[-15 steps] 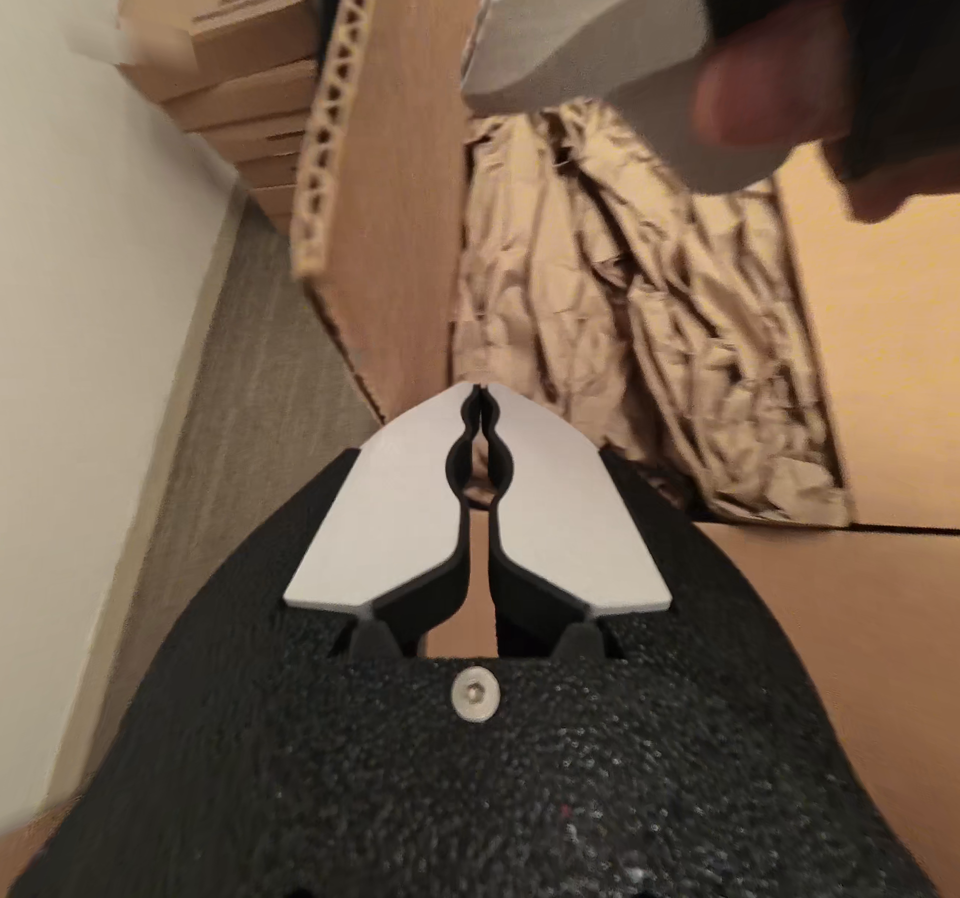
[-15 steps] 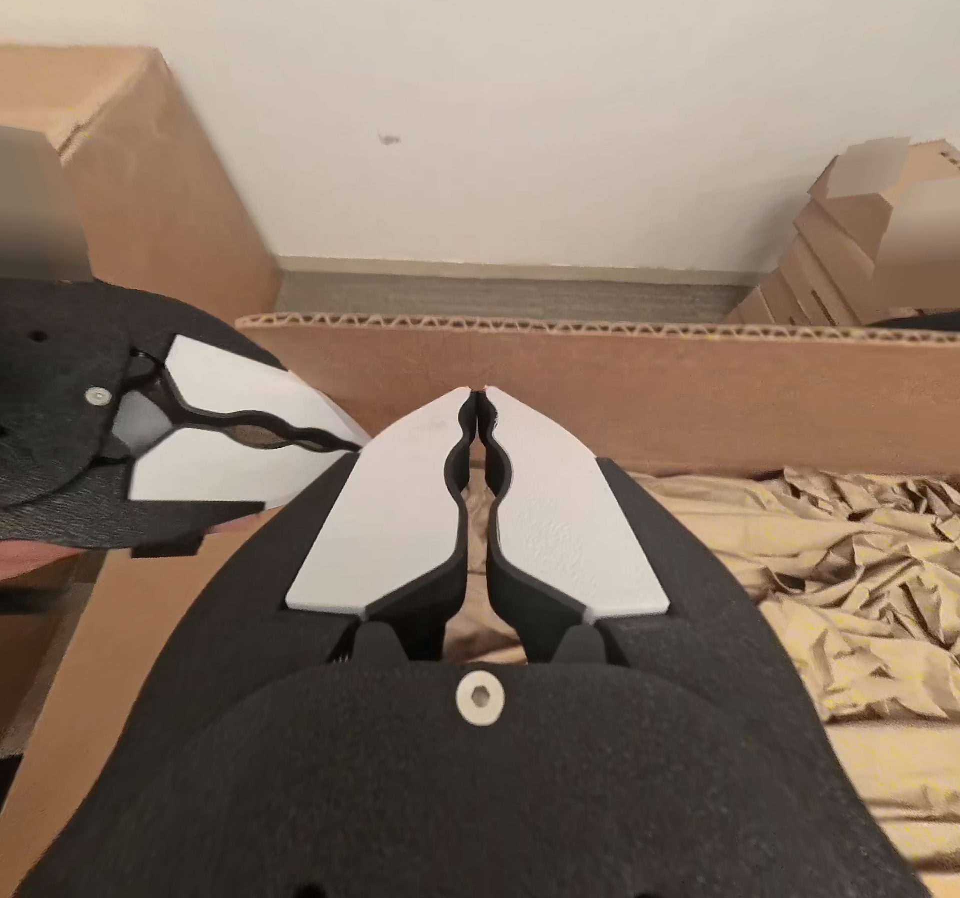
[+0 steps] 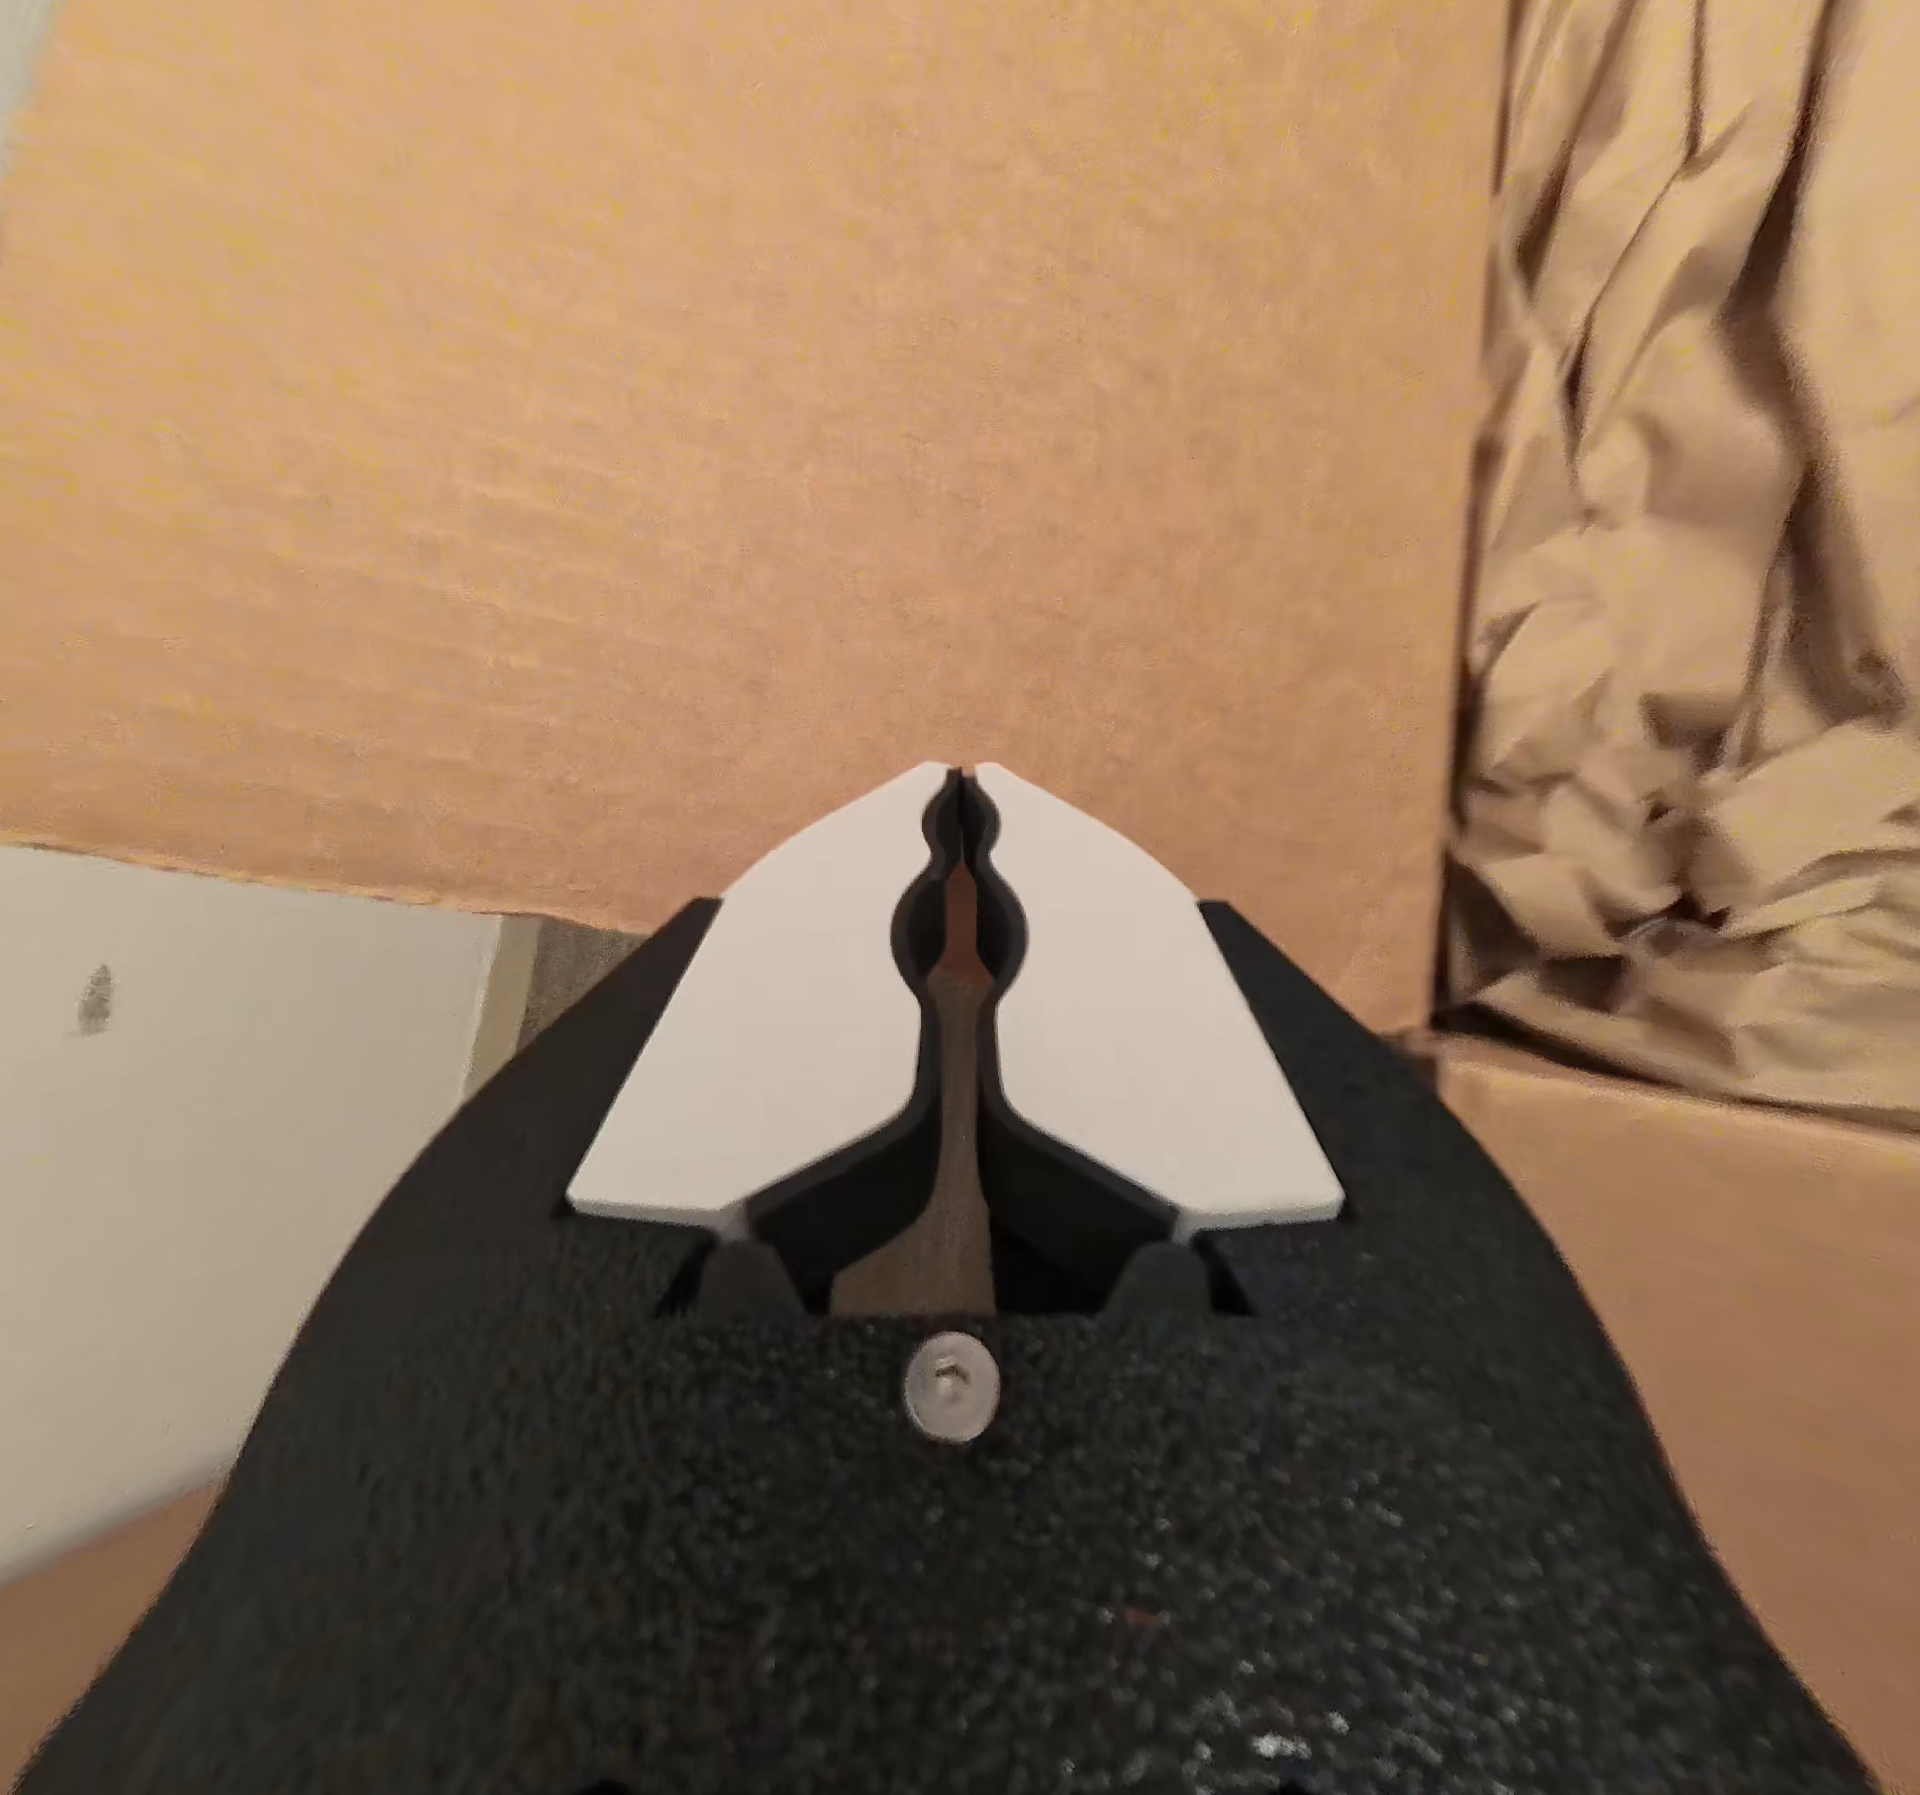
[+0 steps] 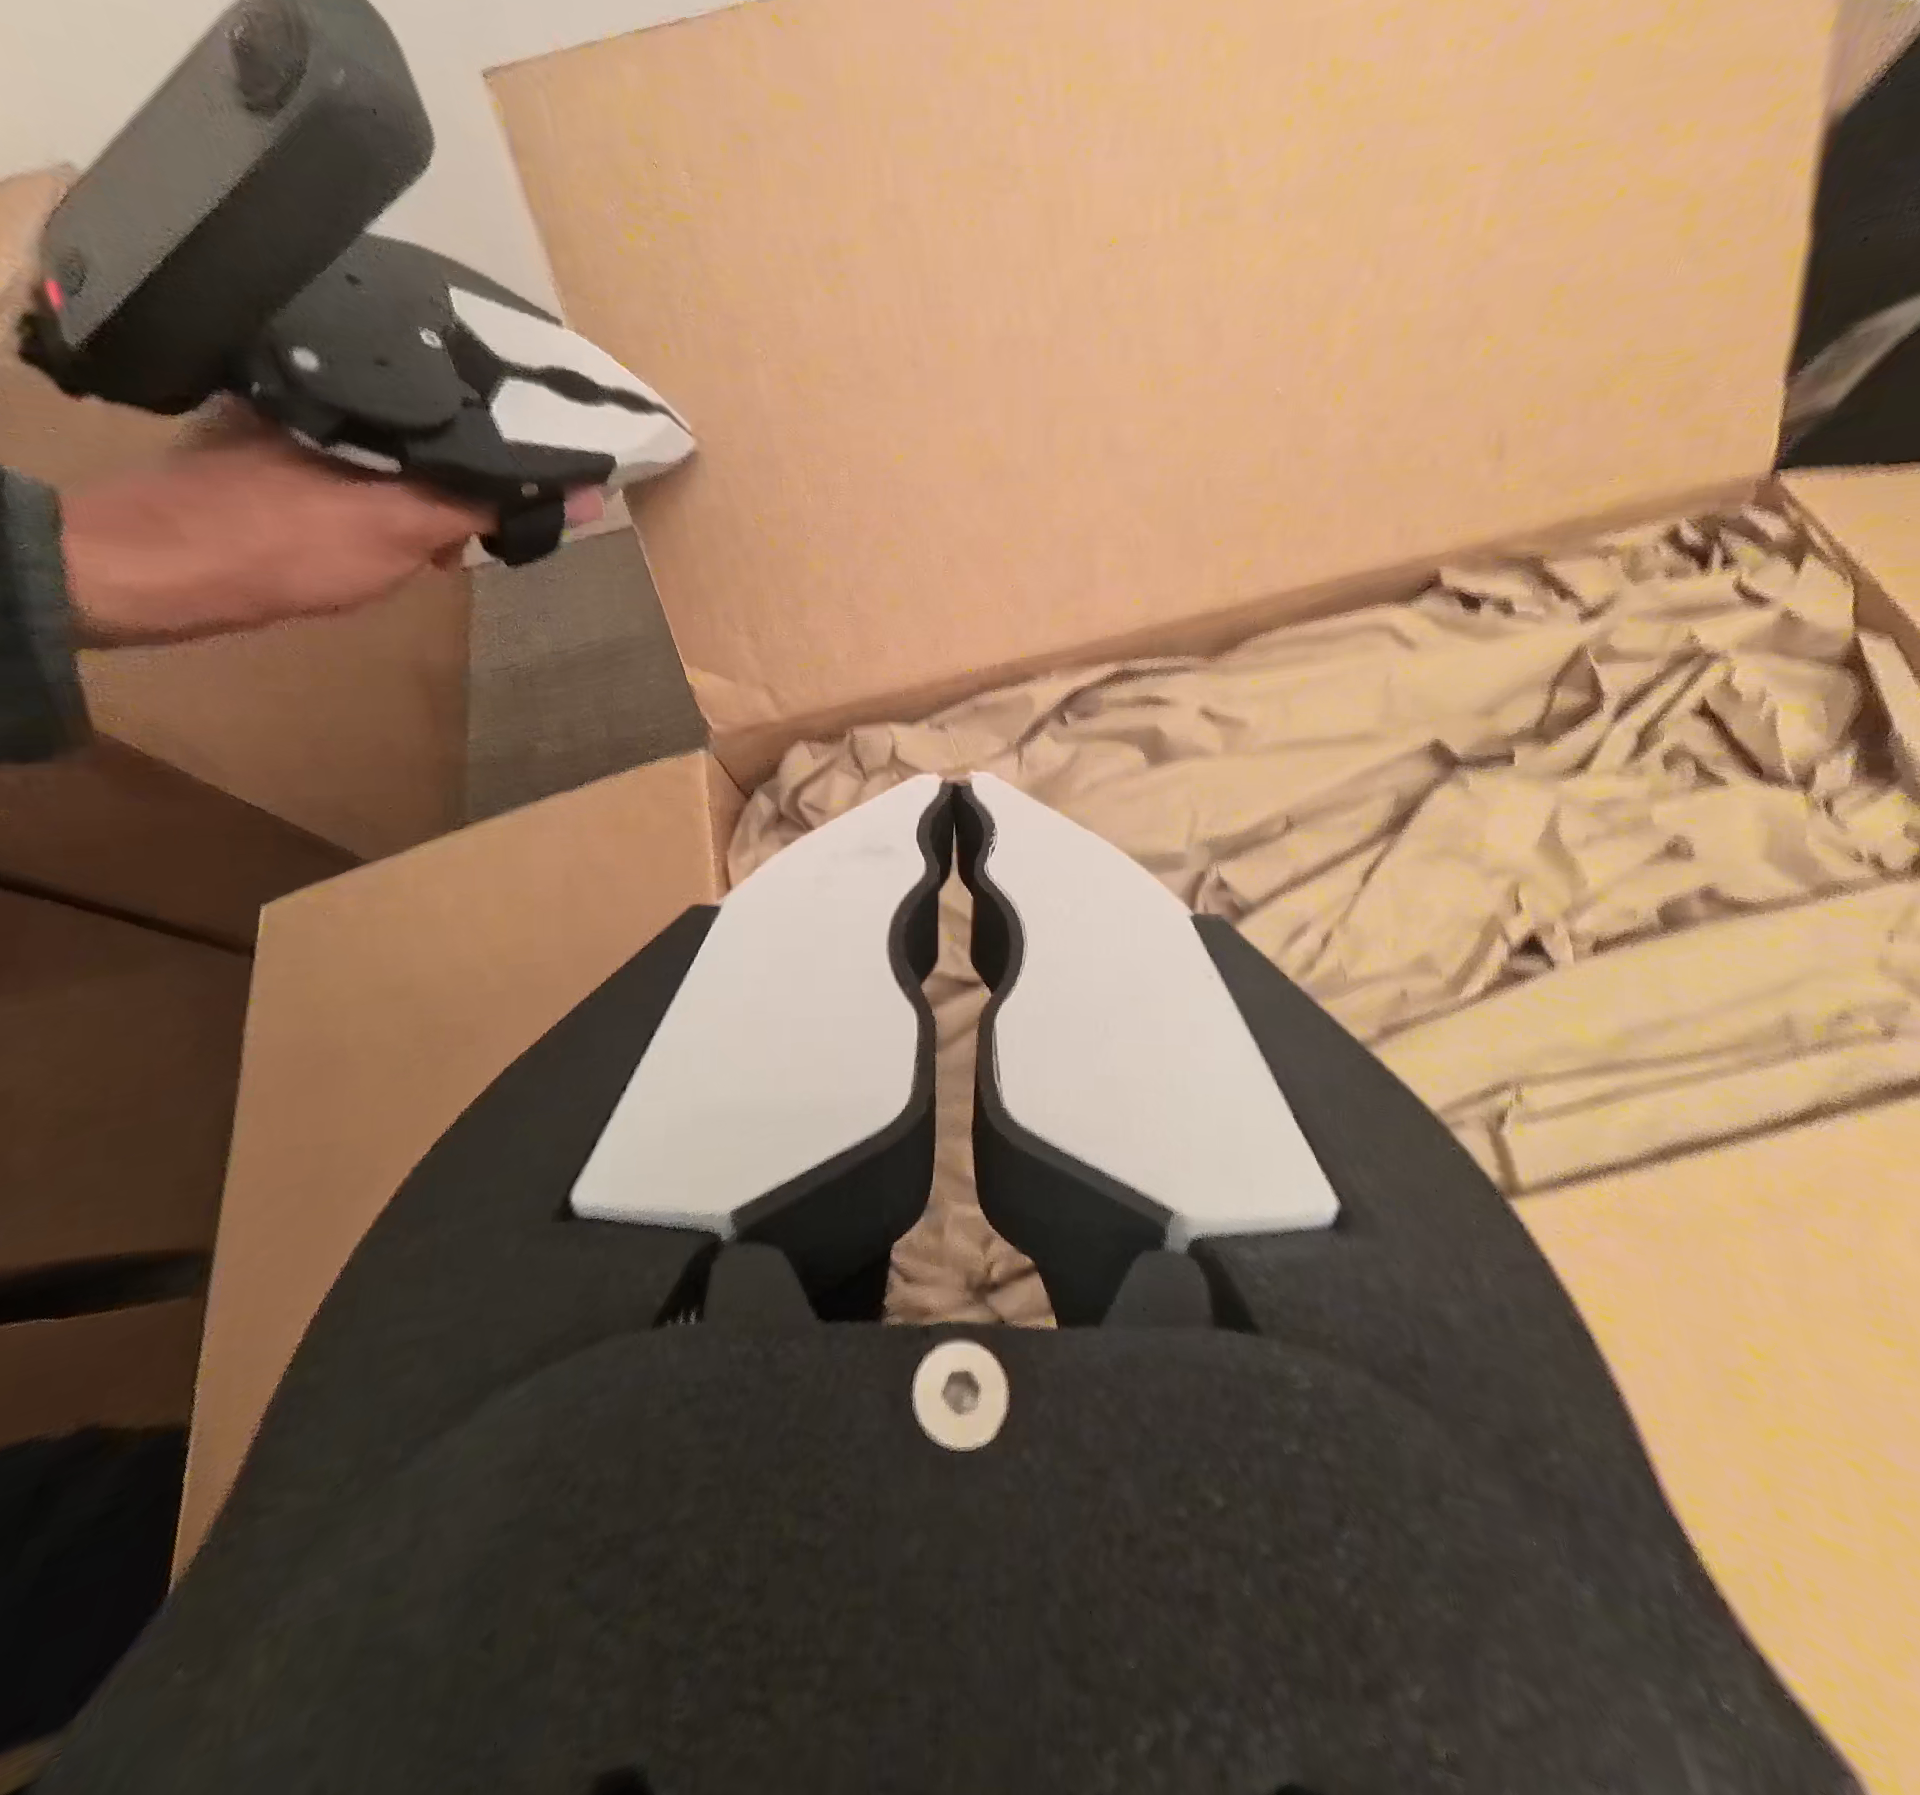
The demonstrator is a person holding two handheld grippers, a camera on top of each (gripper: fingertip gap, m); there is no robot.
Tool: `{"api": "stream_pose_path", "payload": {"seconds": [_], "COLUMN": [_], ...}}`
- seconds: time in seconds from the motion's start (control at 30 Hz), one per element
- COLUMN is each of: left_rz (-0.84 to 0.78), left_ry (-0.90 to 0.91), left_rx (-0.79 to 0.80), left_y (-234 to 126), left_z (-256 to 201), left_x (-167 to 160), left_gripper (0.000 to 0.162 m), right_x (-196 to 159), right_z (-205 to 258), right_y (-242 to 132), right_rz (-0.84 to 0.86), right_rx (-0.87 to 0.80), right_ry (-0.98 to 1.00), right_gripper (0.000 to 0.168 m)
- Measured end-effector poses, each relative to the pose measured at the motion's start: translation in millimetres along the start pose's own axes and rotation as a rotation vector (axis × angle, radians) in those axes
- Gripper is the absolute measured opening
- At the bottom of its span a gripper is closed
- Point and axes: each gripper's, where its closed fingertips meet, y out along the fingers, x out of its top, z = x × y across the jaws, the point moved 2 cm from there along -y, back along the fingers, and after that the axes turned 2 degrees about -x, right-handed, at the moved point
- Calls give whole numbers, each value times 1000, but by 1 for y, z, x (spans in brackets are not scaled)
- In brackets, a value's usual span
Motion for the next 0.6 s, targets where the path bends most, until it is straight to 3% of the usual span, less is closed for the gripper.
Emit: {"api": "stream_pose_path", "payload": {"seconds": [0.27, 0.43, 0.6], "left_rz": [-9, -10, -60], "left_ry": [195, 198, 190], "left_rx": [-195, -320, -495], "left_y": [47, 73, 78], "left_z": [-17, -27, -40], "left_x": [-37, -61, -66], "left_gripper": [0, 0, 0], "right_x": [-51, -45, -44], "right_z": [-12, -6, -4], "right_y": [-13, -7, 5], "right_rz": [38, 40, 30], "right_rx": [-52, -107, -173], "right_ry": [148, 169, 232], "right_gripper": [0, 0, 0]}}
